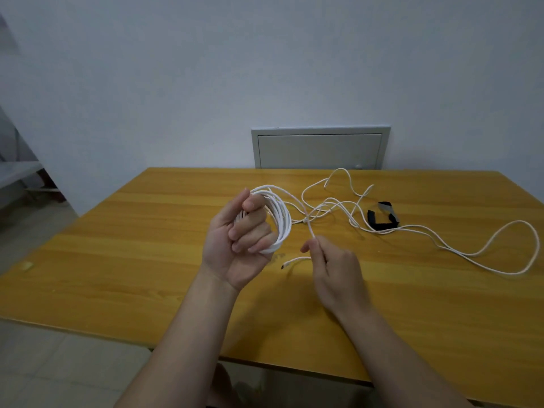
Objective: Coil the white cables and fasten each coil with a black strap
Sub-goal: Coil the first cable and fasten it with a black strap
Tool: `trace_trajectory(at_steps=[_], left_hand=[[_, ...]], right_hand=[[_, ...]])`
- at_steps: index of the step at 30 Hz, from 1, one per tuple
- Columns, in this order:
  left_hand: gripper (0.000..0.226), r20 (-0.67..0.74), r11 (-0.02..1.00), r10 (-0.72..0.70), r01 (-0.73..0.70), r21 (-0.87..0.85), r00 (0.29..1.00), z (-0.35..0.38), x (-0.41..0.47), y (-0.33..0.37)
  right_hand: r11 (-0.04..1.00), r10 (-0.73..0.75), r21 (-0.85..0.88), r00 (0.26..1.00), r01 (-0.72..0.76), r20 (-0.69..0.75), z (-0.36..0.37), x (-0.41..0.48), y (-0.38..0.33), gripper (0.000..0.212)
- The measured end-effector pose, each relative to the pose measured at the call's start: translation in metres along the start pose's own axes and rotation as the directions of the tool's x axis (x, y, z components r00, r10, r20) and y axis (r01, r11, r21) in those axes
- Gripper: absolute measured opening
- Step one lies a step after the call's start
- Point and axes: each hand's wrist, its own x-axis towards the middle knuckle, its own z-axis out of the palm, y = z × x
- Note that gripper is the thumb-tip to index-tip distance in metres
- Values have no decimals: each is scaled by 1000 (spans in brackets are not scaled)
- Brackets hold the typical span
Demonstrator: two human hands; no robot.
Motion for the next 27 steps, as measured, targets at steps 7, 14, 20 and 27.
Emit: trace_trajectory(at_steps=[7, 14, 20, 27], left_hand=[[43, -197, 968, 236, -248, -42, 952, -6, 7, 7], [32, -499, 755, 578, -192, 627, 646, -27, 16, -8], [39, -292, 230, 644, 184, 956, 707, -43, 6, -19], [40, -141, -306, 486, 319, 897, 862, -55, -9, -21]], right_hand=[[988, -119, -83, 987, 129, 108, 2, -4, -5, 43], [952, -296, -35, 945, 303, 142, 1, -8, -8, 30], [963, -267, 50, 962, 265, 50, 0, -6, -8, 29], [915, 65, 399, 998, -57, -6, -10, 2, -8, 45]])
